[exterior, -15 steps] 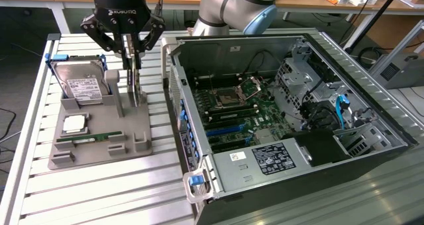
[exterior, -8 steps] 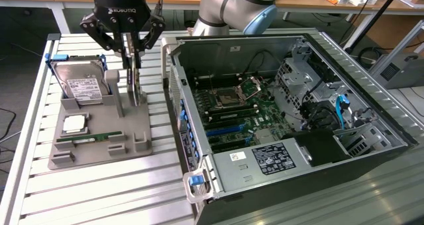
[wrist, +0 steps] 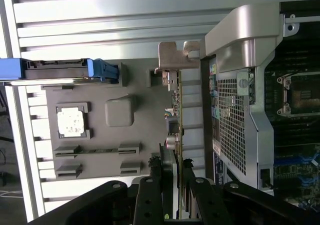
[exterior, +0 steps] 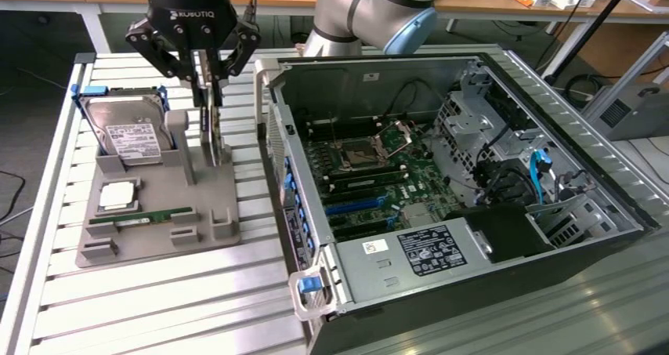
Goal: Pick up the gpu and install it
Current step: 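Pick up the gpu and move the gpu toward the slot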
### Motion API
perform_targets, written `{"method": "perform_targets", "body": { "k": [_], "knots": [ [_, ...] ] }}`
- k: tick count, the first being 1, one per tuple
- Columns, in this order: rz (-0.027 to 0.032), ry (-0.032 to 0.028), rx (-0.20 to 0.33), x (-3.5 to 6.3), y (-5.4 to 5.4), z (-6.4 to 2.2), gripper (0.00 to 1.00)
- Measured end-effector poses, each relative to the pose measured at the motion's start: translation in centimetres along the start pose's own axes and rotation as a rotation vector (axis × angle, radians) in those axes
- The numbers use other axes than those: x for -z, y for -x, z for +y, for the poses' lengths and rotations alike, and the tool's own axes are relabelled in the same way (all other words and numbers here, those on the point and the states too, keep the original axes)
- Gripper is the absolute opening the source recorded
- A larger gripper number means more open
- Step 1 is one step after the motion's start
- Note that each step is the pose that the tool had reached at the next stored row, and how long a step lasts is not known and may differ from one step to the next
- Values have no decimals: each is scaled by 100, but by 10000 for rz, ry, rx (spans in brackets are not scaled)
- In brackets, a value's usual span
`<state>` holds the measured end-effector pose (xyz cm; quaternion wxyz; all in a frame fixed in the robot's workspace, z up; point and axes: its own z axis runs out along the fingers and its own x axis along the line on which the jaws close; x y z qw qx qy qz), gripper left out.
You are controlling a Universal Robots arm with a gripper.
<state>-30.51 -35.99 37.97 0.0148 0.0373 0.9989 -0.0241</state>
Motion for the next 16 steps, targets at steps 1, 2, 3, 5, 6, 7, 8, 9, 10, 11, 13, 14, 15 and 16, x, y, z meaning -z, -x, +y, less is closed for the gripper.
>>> {"method": "perform_targets", "body": {
  "k": [1,2,3,5,6,7,8,9,10,11,13,14,15,16],
  "knots": [
    [0,0,0,3,0,0,27],
    [0,0,0,6,1,0,27],
    [0,0,0,11,0,-1,27],
    [-1,0,0,26,1,-1,27],
    [0,0,0,29,1,-1,27],
    [0,0,0,32,1,-2,27],
    [-1,0,0,35,1,-2,27],
    [-1,0,0,38,1,-2,27],
    [0,0,0,48,2,-2,27],
    [-1,1,0,63,2,-3,27],
    [-1,0,0,93,3,-4,27],
    [0,0,0,103,3,-5,27],
    [-2,1,0,119,4,-6,27],
    [0,0,0,131,4,-6,27]
  ]
}}
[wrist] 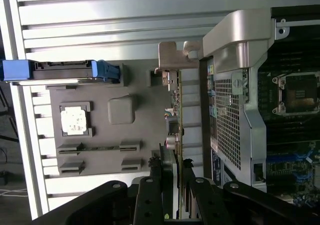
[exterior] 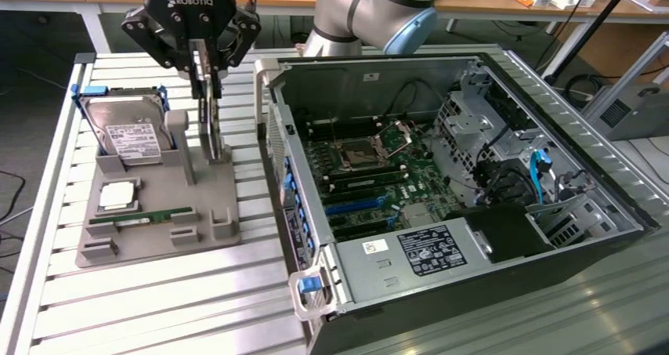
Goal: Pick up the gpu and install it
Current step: 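Pick up the gpu and move the gpu toward the slot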
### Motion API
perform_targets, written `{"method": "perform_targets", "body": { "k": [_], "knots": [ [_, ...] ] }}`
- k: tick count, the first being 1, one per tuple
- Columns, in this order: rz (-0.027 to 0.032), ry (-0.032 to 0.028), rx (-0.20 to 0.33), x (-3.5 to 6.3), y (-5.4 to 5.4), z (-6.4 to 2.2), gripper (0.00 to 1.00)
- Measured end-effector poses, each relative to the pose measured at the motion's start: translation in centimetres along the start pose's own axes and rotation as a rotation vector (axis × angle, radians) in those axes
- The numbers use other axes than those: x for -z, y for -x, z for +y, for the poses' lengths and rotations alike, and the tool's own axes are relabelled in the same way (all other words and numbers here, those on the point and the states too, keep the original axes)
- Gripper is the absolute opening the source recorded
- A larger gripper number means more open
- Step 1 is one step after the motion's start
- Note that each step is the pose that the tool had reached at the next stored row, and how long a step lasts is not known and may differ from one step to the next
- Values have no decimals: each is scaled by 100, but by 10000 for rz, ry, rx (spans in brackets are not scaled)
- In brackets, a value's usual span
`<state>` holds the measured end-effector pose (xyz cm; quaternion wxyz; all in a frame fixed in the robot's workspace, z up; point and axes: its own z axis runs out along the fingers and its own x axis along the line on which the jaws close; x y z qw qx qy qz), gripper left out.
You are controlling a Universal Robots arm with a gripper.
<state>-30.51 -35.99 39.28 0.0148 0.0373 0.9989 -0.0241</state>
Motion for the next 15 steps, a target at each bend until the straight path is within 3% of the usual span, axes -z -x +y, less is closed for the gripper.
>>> {"method": "perform_targets", "body": {
  "k": [15],
  "knots": [
    [-1,1,1,68,2,-3,27]
  ]
}}
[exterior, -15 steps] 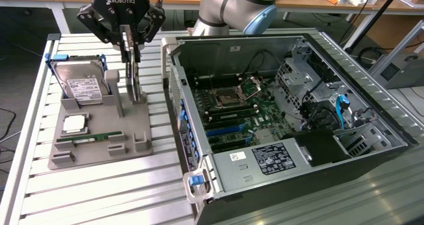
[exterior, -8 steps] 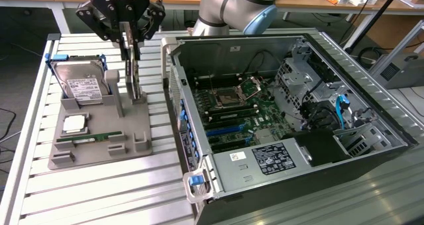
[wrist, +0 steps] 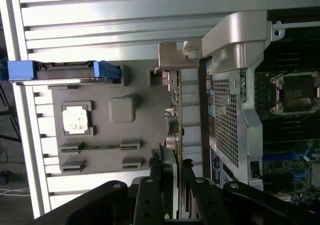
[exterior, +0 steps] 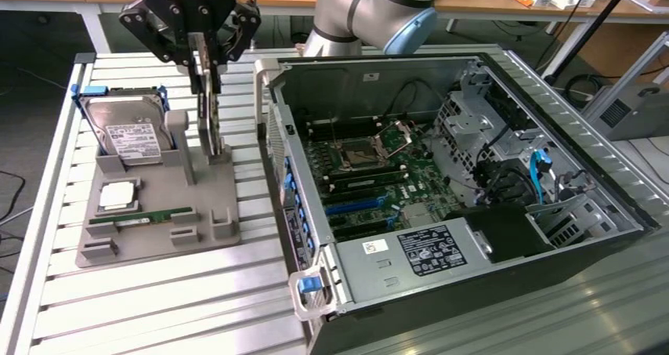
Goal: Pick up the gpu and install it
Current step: 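Pick up the gpu and move the gpu toward the slot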
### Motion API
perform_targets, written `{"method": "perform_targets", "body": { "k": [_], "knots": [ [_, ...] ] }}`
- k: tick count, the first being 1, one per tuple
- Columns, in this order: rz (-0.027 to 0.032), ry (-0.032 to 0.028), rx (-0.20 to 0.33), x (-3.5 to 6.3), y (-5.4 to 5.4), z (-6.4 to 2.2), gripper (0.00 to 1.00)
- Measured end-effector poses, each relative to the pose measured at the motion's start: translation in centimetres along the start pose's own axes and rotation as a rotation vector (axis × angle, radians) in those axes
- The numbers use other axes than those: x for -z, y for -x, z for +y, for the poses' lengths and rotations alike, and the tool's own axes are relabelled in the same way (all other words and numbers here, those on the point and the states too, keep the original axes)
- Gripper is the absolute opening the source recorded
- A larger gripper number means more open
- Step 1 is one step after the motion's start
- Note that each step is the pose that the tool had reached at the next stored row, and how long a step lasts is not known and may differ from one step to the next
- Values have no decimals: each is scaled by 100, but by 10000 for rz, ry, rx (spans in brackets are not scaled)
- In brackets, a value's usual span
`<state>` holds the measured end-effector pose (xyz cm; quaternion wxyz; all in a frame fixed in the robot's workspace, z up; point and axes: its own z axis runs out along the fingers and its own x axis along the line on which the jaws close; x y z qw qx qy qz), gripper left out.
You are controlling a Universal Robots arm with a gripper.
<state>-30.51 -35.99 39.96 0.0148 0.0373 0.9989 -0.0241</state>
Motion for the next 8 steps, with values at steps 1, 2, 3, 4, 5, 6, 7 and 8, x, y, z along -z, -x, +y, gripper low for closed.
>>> {"method": "perform_targets", "body": {
  "k": [1,2,3,4,5,6,7,8],
  "knots": [
    [1,-1,-1,4,0,0,27],
    [0,0,0,6,0,0,27],
    [1,-1,0,8,0,0,27],
    [0,-1,0,11,0,0,27],
    [0,0,0,15,0,-1,27],
    [0,-1,0,18,1,-1,27],
    [1,0,0,20,1,-1,27],
    [0,0,0,22,1,-1,27]
  ]
}}
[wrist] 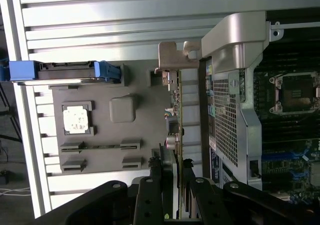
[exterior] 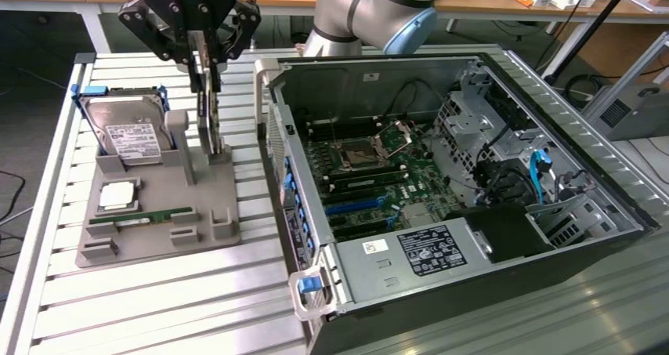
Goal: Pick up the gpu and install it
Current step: 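Pick up the gpu and move the gpu toward the slot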
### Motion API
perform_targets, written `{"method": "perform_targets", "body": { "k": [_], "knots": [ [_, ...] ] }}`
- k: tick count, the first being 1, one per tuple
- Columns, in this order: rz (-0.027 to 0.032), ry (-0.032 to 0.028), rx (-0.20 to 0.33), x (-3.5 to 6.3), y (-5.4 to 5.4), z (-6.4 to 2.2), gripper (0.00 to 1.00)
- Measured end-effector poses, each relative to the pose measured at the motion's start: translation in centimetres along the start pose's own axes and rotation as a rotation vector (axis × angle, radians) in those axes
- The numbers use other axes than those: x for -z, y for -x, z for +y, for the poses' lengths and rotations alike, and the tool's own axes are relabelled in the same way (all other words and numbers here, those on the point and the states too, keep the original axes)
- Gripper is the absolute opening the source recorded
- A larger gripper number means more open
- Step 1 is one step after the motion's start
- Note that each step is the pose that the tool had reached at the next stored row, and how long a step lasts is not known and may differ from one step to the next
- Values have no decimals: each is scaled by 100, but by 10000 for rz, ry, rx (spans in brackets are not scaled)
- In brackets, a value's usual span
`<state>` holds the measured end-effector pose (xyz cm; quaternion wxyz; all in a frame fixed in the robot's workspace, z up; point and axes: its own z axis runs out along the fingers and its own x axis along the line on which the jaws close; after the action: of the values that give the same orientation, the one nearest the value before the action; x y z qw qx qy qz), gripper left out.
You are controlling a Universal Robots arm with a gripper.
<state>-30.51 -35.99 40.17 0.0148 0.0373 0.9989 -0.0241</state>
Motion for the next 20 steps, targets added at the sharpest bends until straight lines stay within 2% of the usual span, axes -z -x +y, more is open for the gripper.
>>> {"method": "perform_targets", "body": {
  "k": [20],
  "knots": [
    [0,0,0,53,2,-2,27]
  ]
}}
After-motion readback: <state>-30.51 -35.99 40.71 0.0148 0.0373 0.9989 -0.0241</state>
